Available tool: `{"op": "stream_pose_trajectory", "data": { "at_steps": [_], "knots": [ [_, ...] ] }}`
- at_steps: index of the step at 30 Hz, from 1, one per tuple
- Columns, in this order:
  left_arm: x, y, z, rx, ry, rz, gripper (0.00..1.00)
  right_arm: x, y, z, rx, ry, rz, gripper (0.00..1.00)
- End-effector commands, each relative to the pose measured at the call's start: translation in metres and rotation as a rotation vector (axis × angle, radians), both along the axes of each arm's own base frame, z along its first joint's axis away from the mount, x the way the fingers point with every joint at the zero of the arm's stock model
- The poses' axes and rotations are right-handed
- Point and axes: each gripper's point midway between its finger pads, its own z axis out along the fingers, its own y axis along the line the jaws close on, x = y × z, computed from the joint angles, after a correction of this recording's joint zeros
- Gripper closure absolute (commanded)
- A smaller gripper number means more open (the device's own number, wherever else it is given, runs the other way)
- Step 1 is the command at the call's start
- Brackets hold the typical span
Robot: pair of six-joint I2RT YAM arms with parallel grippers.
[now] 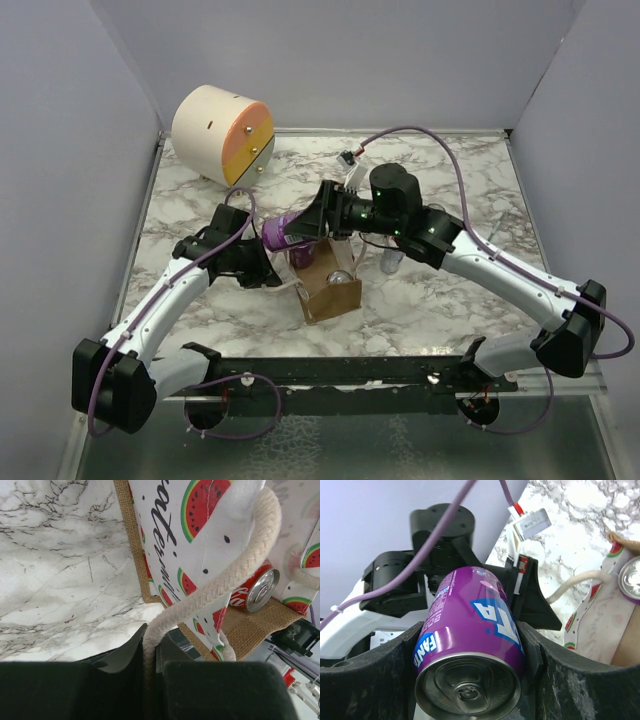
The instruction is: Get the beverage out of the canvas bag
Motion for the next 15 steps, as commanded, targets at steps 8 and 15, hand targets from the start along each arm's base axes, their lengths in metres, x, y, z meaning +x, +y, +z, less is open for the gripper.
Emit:
{"op": "stream_pose_trajectory", "data": {
  "at_steps": [8,15],
  "knots": [
    [0.007,-0.006,0.0,-0.03,0.017,0.016,1.0,0.065,-0.128,0.081,-0.271,-0.416,-0.581,0.98],
    [0.009,-0.009,-0.005,-0.037,0.036,0.018,1.0,0.076,-0.234,0.069,-0.743,-0.619,-0.853,0.98]
  ]
}}
